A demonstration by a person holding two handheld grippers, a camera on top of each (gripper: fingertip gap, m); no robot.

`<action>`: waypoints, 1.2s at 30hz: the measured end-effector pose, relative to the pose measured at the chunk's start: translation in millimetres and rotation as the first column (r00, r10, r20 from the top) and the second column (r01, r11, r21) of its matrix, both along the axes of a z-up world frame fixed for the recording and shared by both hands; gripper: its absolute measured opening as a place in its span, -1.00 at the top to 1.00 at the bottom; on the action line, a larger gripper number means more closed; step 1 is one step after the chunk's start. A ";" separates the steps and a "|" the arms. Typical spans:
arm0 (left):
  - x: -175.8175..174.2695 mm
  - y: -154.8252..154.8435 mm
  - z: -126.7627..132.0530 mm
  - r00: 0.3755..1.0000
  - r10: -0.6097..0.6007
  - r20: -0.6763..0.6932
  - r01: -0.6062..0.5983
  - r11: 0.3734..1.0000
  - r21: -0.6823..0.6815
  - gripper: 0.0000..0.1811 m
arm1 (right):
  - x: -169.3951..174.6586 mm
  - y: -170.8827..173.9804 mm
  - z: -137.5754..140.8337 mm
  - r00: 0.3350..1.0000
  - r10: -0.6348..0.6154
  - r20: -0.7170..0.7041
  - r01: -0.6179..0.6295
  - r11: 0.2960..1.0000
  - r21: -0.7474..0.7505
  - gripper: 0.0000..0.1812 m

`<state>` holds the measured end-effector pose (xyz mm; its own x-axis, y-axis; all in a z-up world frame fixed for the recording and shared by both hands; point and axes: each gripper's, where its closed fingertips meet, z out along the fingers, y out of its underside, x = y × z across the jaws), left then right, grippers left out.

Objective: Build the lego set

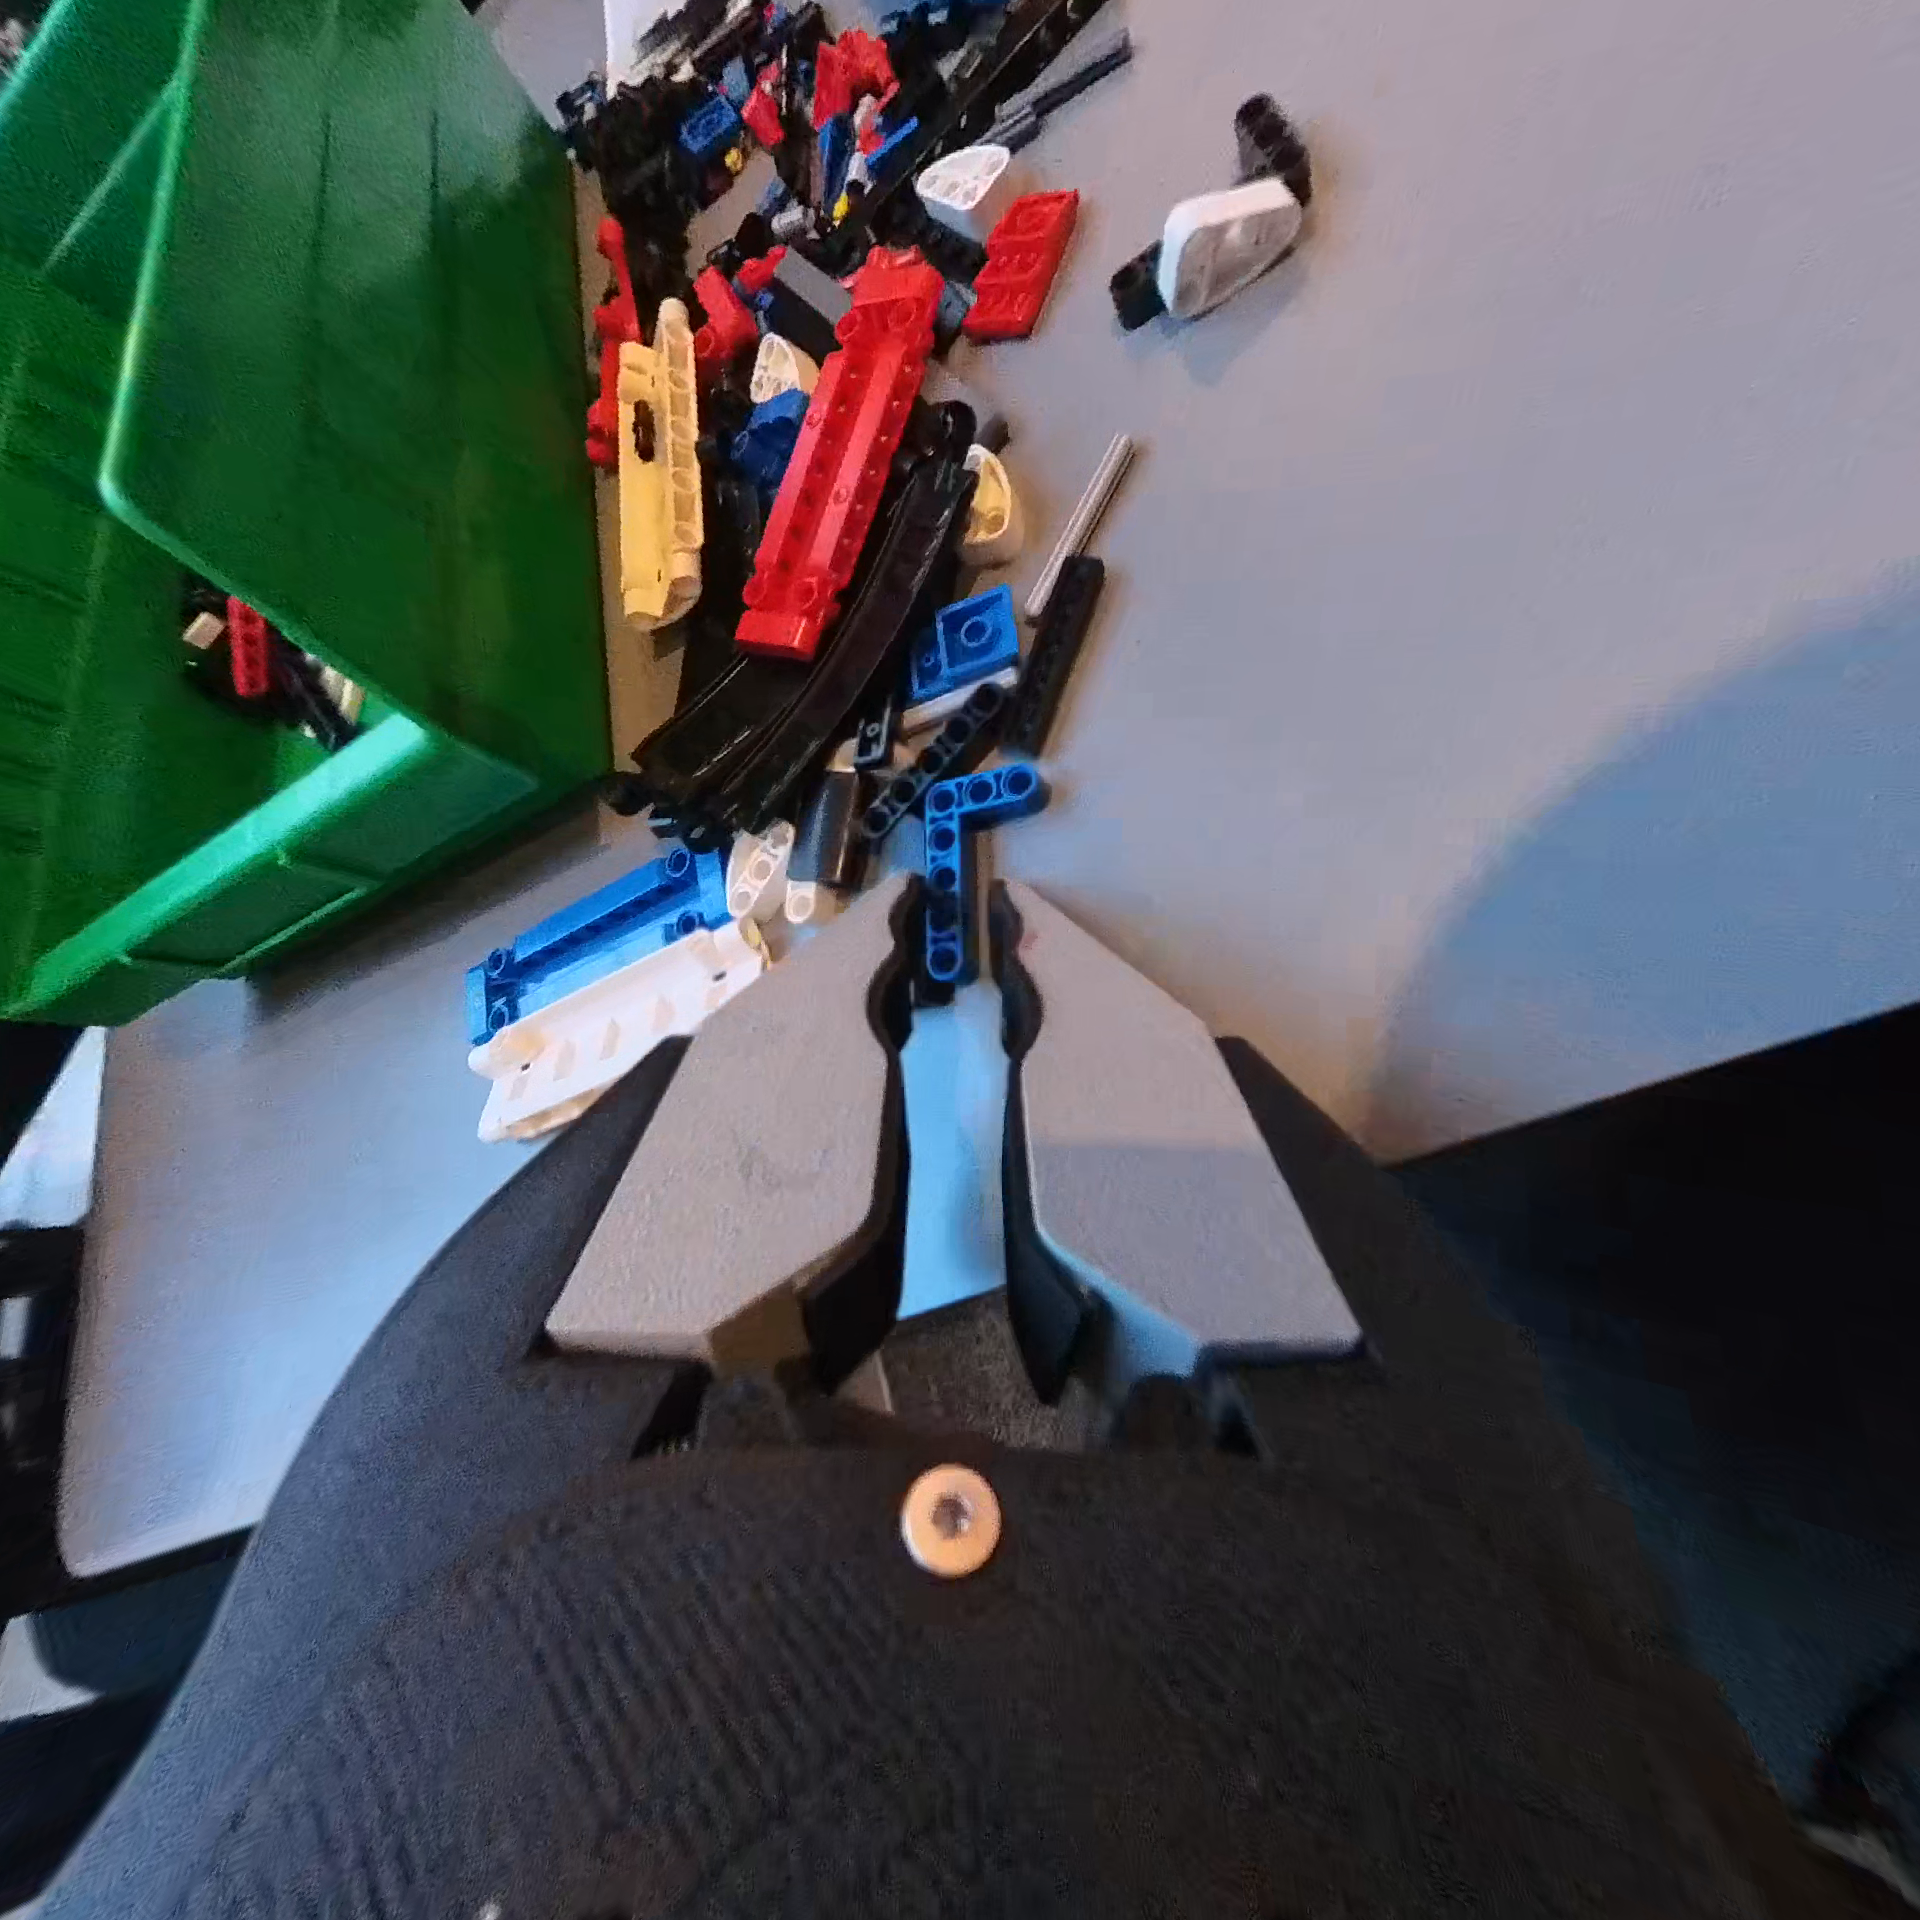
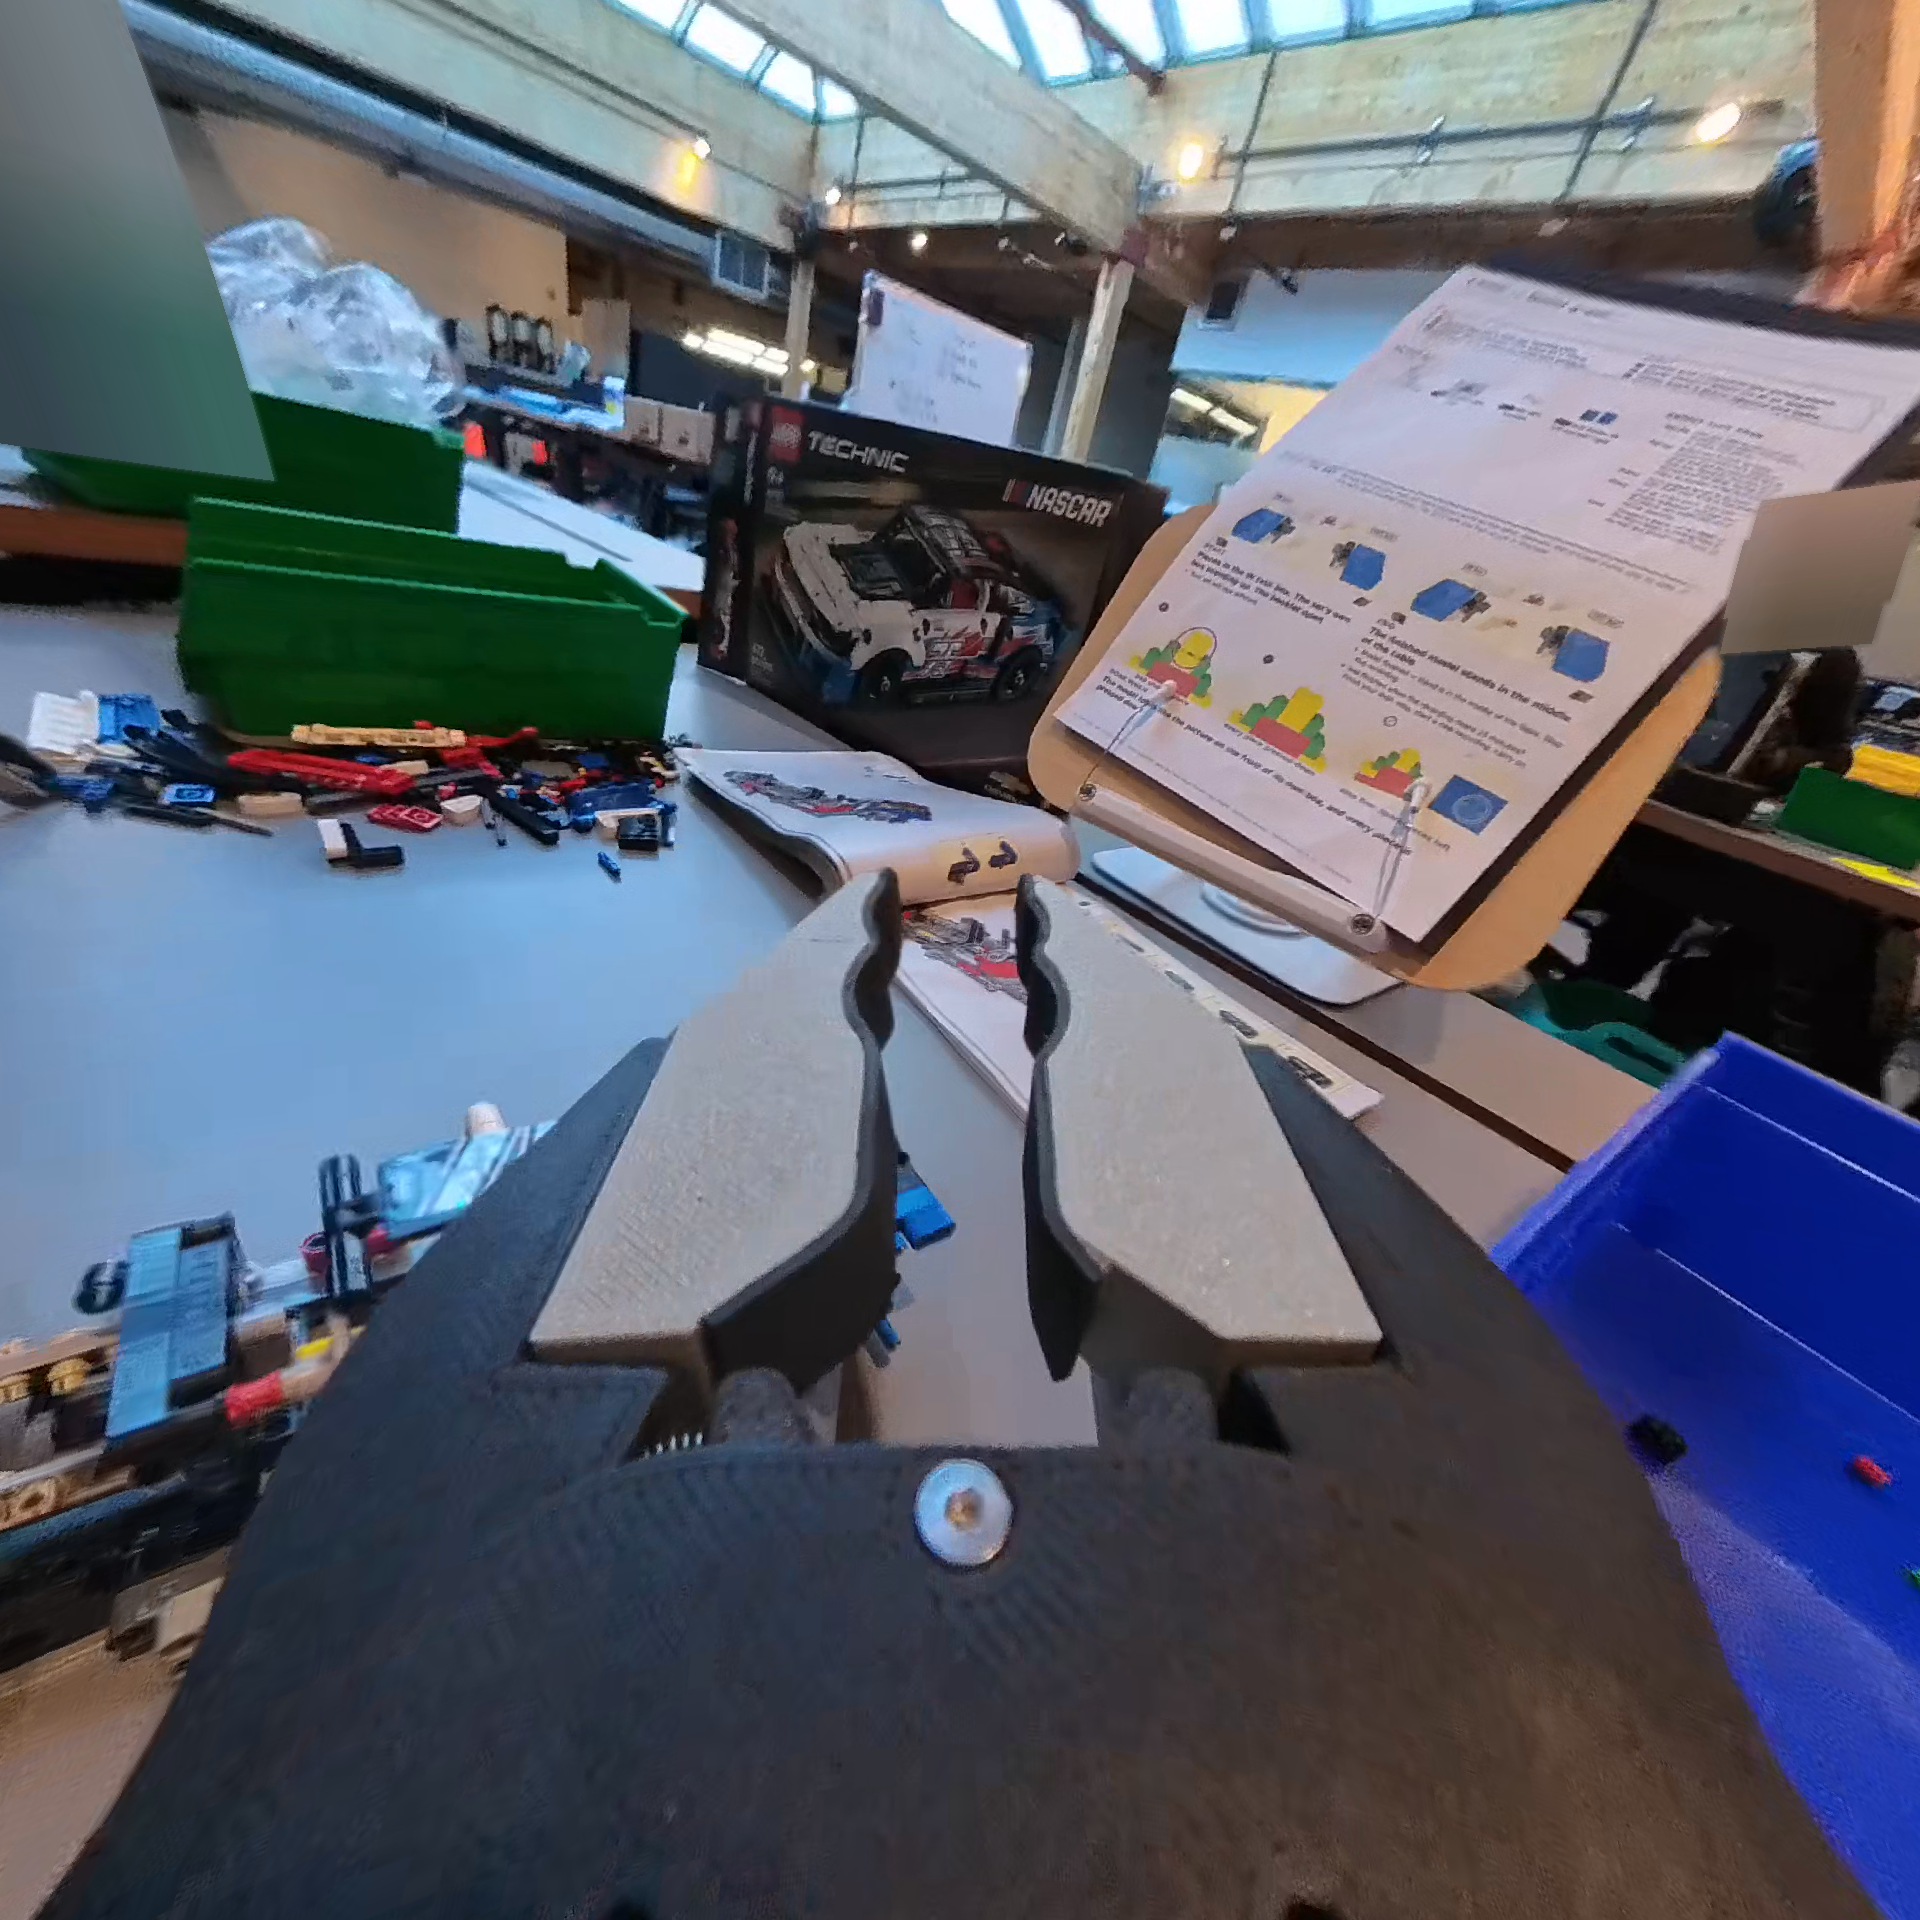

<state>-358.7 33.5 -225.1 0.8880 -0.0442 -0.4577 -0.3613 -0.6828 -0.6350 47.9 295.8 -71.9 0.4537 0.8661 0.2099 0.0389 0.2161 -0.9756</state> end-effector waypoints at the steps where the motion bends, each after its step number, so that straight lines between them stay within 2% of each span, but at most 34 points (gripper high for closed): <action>1: 2.4 1.7 1.3 0.999 -0.006 0.036 0.006 1.000 0.018 0.82 | 5.6 3.1 -5.4 0.999 -0.042 -0.004 0.042 0.999 0.012 0.83; 4: 9.6 -1.9 8.3 0.988 -0.039 0.150 0.028 0.997 0.075 0.61 | 29.4 24.2 -30.7 0.978 -0.204 0.043 0.203 0.979 0.019 0.93; 6: 23.5 -4.5 20.0 0.957 -0.149 0.248 0.108 0.979 0.172 0.61 | 47.1 43.1 -40.7 0.943 -0.329 0.055 0.328 0.944 0.019 1.00; 8: 33.4 -4.0 32.3 0.904 -0.269 0.332 0.192 0.950 0.246 0.64 | 56.2 59.5 -49.7 0.909 -0.410 0.082 0.411 0.912 -0.002 1.00; 10: 33.9 1.4 40.9 0.852 -0.341 0.396 0.253 0.932 0.259 0.62 | 61.4 75.0 -63.0 0.868 -0.473 0.150 0.481 0.877 -0.021 1.00; 13: 33.6 9.7 49.2 0.753 -0.430 0.498 0.344 0.903 0.260 0.60 | 70.4 85.3 -65.7 0.817 -0.548 0.177 0.556 0.831 0.006 1.00; 15: 26.1 15.3 51.8 0.723 -0.455 0.521 0.371 0.891 0.262 0.60 | 75.1 87.8 -66.1 0.799 -0.574 0.180 0.582 0.813 0.011 1.00; 18: 15.5 17.5 48.8 0.720 -0.459 0.521 0.403 0.887 0.224 0.58 | 77.9 92.5 -64.9 0.789 -0.590 0.172 0.598 0.802 0.009 1.00; 21: 7.2 3.0 33.6 0.760 -0.409 0.505 0.416 0.903 0.105 0.59 | 73.0 95.1 -70.0 0.797 -0.571 0.194 0.584 0.812 -0.010 1.00; 28: -2.6 -9.9 11.9 0.904 -0.347 0.250 0.357 0.934 0.005 0.76 | 63.6 89.1 -68.9 0.812 -0.547 0.203 0.553 0.833 0.029 1.00; 31: 2.1 -14.8 8.3 0.916 -0.363 0.173 0.376 0.925 -0.048 0.76 | 62.5 87.9 -68.1 0.821 -0.536 0.196 0.542 0.840 0.030 1.00; 33: 3.9 -15.6 4.5 0.918 -0.372 0.135 0.384 0.920 -0.075 0.87 | 62.5 86.2 -65.1 0.832 -0.528 0.173 0.533 0.846 0.020 1.00; 36: 4.9 -11.0 -2.5 0.927 -0.363 0.093 0.372 0.922 -0.106 0.90 | 64.6 82.6 -58.9 0.849 -0.514 0.124 0.518 0.855 -0.006 1.00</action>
<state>-353.8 22.4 -227.6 0.8286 -0.4241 -0.3655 -0.5586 -0.5829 -0.5901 112.5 378.4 -130.8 0.8125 0.5220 0.2597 0.2455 0.0976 -0.9645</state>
